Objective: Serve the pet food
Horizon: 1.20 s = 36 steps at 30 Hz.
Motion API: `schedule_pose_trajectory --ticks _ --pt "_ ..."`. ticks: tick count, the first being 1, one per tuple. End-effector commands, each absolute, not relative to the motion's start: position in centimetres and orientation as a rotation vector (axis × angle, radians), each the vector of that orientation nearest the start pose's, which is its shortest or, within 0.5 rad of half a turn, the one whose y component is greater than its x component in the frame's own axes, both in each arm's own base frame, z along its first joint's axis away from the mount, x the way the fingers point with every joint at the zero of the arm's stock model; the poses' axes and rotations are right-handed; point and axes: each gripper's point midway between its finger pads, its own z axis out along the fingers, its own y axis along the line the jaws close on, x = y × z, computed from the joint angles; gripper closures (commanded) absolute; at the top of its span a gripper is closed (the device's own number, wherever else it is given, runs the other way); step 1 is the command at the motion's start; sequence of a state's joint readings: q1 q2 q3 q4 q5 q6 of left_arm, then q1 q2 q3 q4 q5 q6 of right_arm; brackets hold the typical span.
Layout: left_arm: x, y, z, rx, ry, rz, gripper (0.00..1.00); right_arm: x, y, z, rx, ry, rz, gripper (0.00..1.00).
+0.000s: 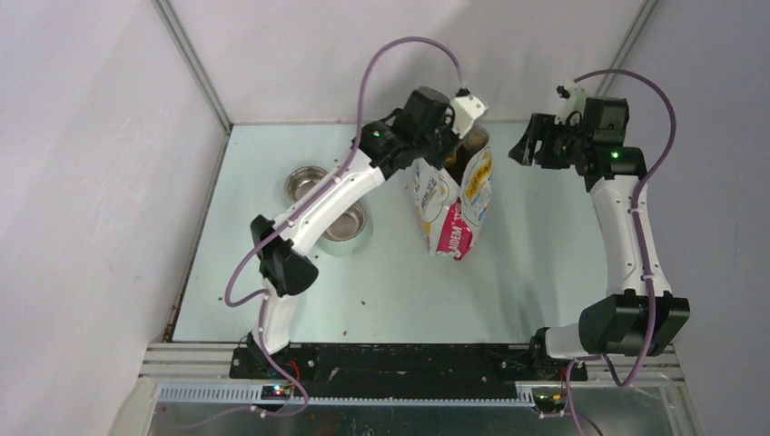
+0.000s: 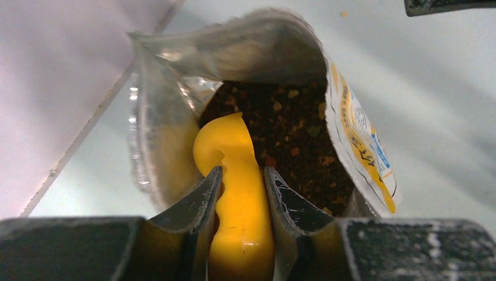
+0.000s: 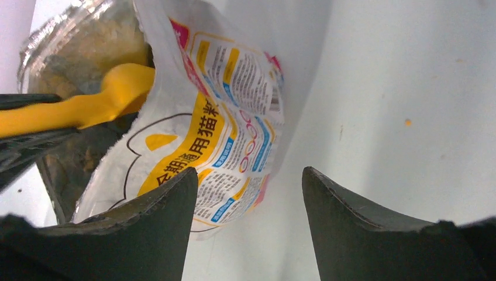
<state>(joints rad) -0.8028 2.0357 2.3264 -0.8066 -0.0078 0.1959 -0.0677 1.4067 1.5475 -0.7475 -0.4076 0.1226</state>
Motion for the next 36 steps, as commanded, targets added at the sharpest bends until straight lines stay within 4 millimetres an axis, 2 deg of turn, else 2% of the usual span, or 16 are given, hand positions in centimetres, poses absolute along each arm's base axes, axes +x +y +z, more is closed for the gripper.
schedule_pose_trajectory --ticks 1,9,12,16,19,22,29,36 --pt "40.6 -38.6 28.8 1.041 1.875 -0.190 1.00 37.5 6.2 30.8 -0.020 2.105 0.581 0.32" --pt "40.2 -38.8 23.0 1.044 2.008 -0.185 1.00 35.5 6.7 30.0 -0.001 2.132 0.622 0.33" --pt "38.6 -39.2 20.3 1.073 2.096 -0.250 1.00 34.5 6.9 29.6 0.010 2.151 0.645 0.33" --pt "35.8 -40.6 19.3 1.104 2.176 -0.447 1.00 33.6 6.9 29.1 0.008 2.173 0.641 0.34" --pt "34.0 -41.8 20.2 1.108 2.196 -0.609 1.00 33.1 6.8 28.9 -0.008 2.184 0.627 0.34" --pt "33.1 -42.1 21.2 1.082 2.225 -0.711 1.00 32.6 6.8 28.7 -0.013 2.204 0.626 0.34" --pt "33.4 -41.3 27.0 0.932 2.178 -0.934 1.00 31.7 6.5 28.3 -0.024 2.253 0.597 0.34" --pt "33.1 -40.7 30.9 0.862 2.120 -1.111 1.00 31.6 6.1 27.6 0.005 2.295 0.583 0.34"
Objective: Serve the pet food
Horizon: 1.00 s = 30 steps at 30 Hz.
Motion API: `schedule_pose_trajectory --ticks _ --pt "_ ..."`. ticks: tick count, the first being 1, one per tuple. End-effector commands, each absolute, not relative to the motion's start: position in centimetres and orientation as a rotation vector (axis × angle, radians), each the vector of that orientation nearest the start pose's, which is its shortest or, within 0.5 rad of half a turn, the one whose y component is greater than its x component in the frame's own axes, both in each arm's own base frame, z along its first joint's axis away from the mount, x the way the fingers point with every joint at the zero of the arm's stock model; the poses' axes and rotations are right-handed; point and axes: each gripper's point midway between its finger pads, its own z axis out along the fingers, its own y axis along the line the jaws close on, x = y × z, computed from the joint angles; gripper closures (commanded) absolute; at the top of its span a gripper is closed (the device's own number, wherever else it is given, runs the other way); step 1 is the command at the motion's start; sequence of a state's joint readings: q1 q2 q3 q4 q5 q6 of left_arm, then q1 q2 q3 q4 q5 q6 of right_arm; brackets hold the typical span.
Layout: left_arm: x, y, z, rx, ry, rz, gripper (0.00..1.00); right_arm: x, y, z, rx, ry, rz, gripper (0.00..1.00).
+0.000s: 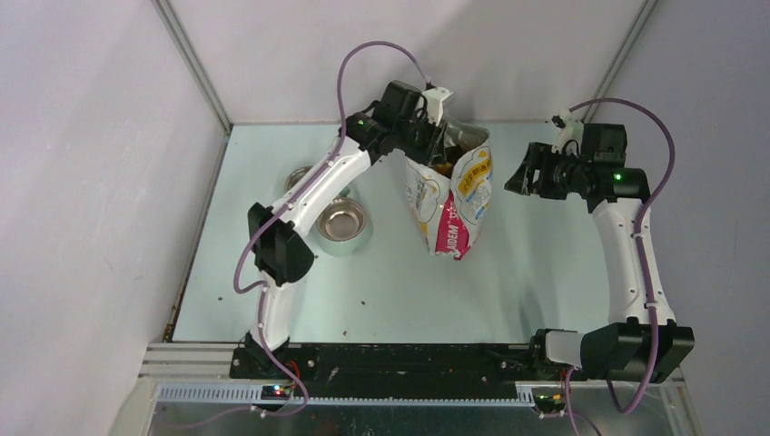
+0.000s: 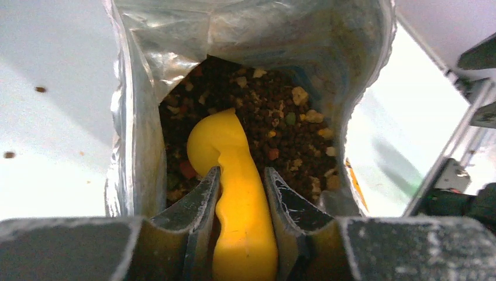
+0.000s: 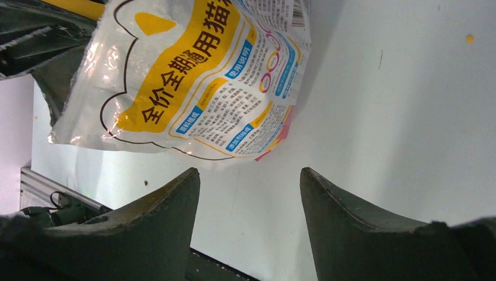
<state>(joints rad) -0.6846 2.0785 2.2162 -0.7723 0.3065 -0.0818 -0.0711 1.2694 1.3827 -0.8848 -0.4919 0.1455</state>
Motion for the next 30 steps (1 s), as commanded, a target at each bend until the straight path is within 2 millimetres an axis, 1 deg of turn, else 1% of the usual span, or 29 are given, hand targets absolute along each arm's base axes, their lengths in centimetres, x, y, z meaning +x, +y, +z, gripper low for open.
schedule_pose_trajectory --ticks 1,2,7,9,10,11,13,14,17,18,22,25,27,30 --pt "33.6 -40.4 31.3 0.845 2.111 -1.121 1.00 31.7 6.0 27.4 0.011 2.304 0.582 0.34" --pt "33.6 -40.4 31.6 0.831 2.112 -1.147 1.00 31.8 5.9 27.5 0.013 2.303 0.576 0.34" --pt "35.9 -39.0 32.9 0.701 2.106 -1.239 1.00 32.1 5.4 27.4 0.022 2.337 0.562 0.34" --pt "36.5 -38.5 33.7 0.652 2.097 -1.294 1.00 31.9 5.4 27.4 -0.003 2.351 0.581 0.34" --pt "36.7 -38.1 34.0 0.616 2.106 -1.335 1.00 31.5 5.7 27.6 -0.044 2.359 0.613 0.34" --pt "37.0 -38.0 34.6 0.606 2.083 -1.356 1.00 31.4 5.6 27.6 -0.081 2.358 0.610 0.34" --pt "37.5 -37.5 35.5 0.541 2.083 -1.418 1.00 30.9 5.9 27.8 -0.102 2.368 0.635 0.33" --pt "38.1 -36.9 35.7 0.516 2.072 -1.420 1.00 30.8 6.0 28.0 -0.106 2.368 0.644 0.33" --pt "39.2 -35.8 36.4 0.434 2.072 -1.437 1.00 30.8 6.1 28.4 -0.112 2.361 0.651 0.33" --pt "39.7 -35.2 36.5 0.408 2.069 -1.433 1.00 30.8 6.1 28.4 -0.108 2.363 0.650 0.33" --pt "40.8 -33.5 36.7 0.301 2.081 -1.439 1.00 31.1 5.9 28.5 -0.088 2.367 0.643 0.33" --pt "41.6 -32.0 36.3 0.217 2.101 -1.442 1.00 31.1 5.7 28.5 -0.099 2.369 0.620 0.33" --pt "42.1 -31.3 36.2 0.175 2.090 -1.471 1.00 31.0 5.7 28.5 -0.099 2.373 0.619 0.33" --pt "42.1 -30.7 36.0 0.105 2.104 -1.546 1.00 31.0 5.7 28.4 -0.128 2.371 0.617 0.33"
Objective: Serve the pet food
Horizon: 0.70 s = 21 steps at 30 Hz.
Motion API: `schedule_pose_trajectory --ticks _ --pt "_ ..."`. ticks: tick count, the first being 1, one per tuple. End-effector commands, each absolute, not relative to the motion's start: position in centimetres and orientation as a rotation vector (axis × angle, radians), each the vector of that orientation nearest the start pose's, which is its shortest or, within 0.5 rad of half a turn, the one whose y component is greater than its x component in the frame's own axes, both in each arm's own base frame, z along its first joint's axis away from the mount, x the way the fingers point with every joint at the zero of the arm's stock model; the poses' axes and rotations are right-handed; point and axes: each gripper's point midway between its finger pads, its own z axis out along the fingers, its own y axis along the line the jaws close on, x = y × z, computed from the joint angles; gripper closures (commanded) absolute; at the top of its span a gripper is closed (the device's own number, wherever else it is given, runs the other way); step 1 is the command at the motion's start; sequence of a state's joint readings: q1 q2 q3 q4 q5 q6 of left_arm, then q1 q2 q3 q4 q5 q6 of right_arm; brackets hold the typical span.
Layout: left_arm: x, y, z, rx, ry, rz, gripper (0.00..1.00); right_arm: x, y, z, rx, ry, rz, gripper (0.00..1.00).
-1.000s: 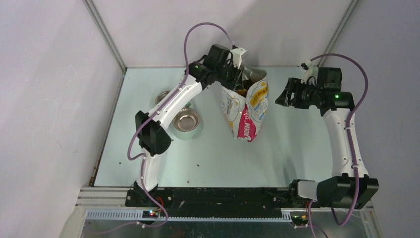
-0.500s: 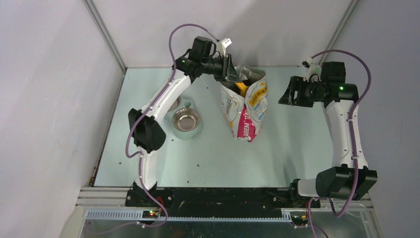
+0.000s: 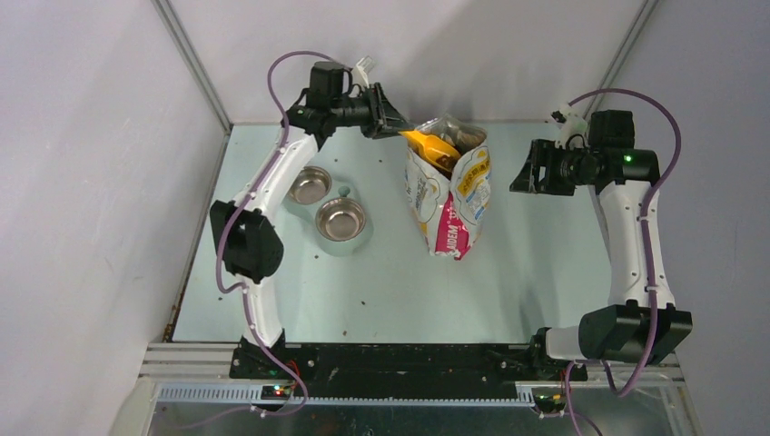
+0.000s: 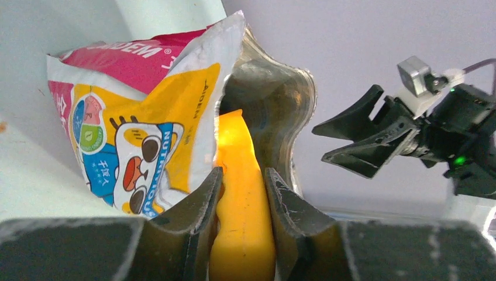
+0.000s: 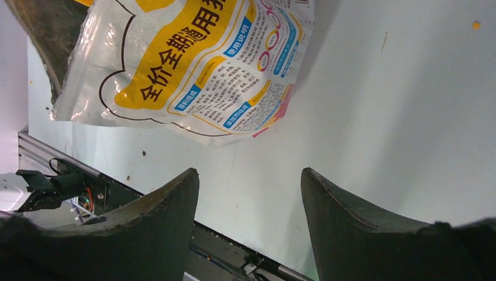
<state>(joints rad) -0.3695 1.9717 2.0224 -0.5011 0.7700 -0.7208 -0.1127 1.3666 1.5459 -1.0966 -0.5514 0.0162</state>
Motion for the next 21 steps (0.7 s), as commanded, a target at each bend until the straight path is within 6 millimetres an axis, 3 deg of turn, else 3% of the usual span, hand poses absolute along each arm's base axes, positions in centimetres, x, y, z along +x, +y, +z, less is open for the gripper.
schedule_pose_trajectory --ticks 1,10,12,18,21 --pt "42.3 -30.4 35.8 0.091 2.096 -1.562 1.00 31.0 5.7 28.4 -0.132 2.371 0.621 0.33" --pt "42.8 -29.3 35.6 -0.017 2.043 -1.782 1.00 30.8 5.8 28.1 -0.149 2.383 0.625 0.33" --pt "43.2 -28.5 34.5 -0.082 2.051 -1.825 1.00 30.6 5.7 28.0 -0.158 2.392 0.619 0.33" --pt "44.4 -25.8 35.3 -0.147 1.902 -1.934 1.00 29.8 5.5 27.6 -0.197 2.412 0.602 0.33" --pt "44.7 -26.1 35.2 -0.213 1.867 -2.013 1.00 29.7 5.4 27.5 -0.209 2.418 0.590 0.32"
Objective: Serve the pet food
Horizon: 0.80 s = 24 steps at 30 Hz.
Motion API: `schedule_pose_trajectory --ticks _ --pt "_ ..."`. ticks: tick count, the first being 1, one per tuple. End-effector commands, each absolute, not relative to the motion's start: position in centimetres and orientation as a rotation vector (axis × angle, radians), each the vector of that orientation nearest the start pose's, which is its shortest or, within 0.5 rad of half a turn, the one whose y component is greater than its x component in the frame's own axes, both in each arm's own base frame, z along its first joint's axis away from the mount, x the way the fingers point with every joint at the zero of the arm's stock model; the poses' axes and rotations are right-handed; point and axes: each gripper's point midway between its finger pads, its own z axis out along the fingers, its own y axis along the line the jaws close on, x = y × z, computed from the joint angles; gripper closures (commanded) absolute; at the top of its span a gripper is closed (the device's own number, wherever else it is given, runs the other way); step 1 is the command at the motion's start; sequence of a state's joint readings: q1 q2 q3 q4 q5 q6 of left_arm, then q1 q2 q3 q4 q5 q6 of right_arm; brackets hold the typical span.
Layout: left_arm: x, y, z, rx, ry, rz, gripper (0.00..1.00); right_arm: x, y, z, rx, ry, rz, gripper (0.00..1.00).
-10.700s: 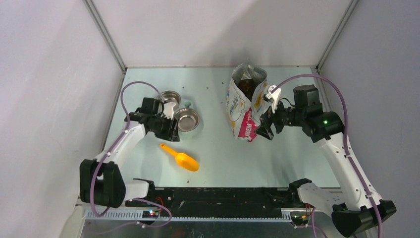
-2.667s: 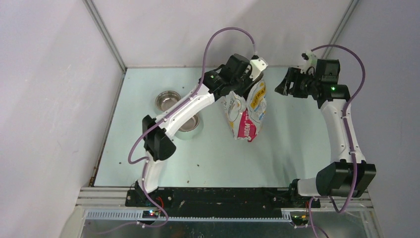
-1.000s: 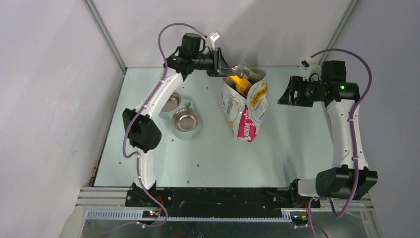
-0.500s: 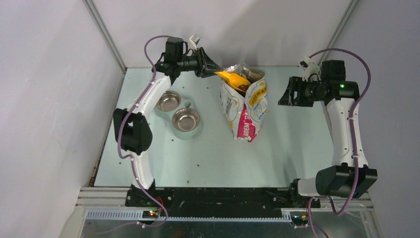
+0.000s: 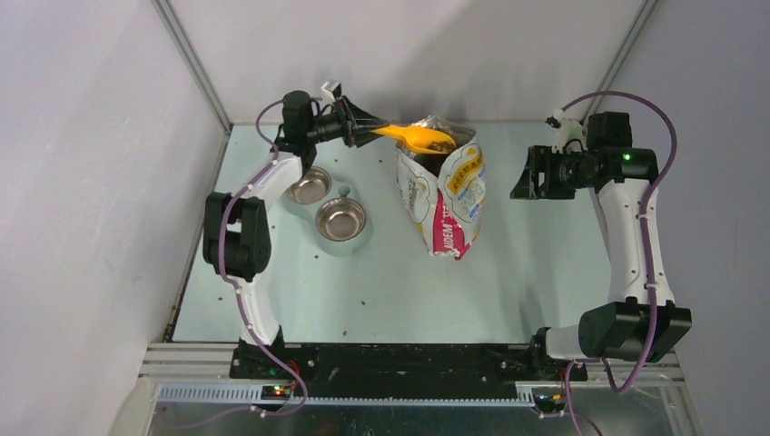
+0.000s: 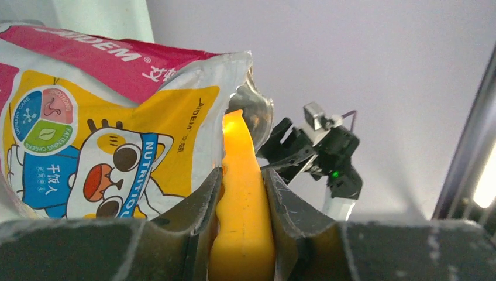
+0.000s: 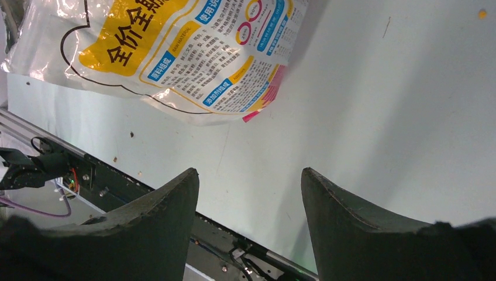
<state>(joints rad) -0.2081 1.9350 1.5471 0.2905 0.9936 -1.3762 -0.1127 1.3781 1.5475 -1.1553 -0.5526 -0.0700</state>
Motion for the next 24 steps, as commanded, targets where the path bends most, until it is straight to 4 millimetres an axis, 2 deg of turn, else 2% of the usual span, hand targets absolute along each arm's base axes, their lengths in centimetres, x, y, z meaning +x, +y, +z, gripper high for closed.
schedule_pose_trajectory --ticks 1,4,10,17,23,24 --pt "44.9 -26.6 34.5 -0.215 1.871 -2.026 1.00 29.6 5.4 27.5 -0.210 2.422 0.589 0.32" --pt "45.3 -27.3 33.7 -0.250 1.889 -2.051 1.00 29.7 5.3 27.5 -0.234 2.425 0.573 0.32" --pt "45.2 -26.5 35.9 -0.218 1.834 -2.057 1.00 29.6 5.4 27.6 -0.274 2.426 0.554 0.32" --pt "44.8 -23.5 37.2 -0.227 1.816 -2.013 1.00 30.1 5.8 26.9 -0.275 2.427 0.593 0.32" --pt "44.1 -19.9 38.6 -0.262 1.774 -1.950 1.00 31.1 6.3 26.4 -0.285 2.429 0.647 0.32" --pt "44.3 -19.0 38.3 -0.288 1.772 -1.936 1.00 31.3 6.3 26.4 -0.288 2.425 0.649 0.32"
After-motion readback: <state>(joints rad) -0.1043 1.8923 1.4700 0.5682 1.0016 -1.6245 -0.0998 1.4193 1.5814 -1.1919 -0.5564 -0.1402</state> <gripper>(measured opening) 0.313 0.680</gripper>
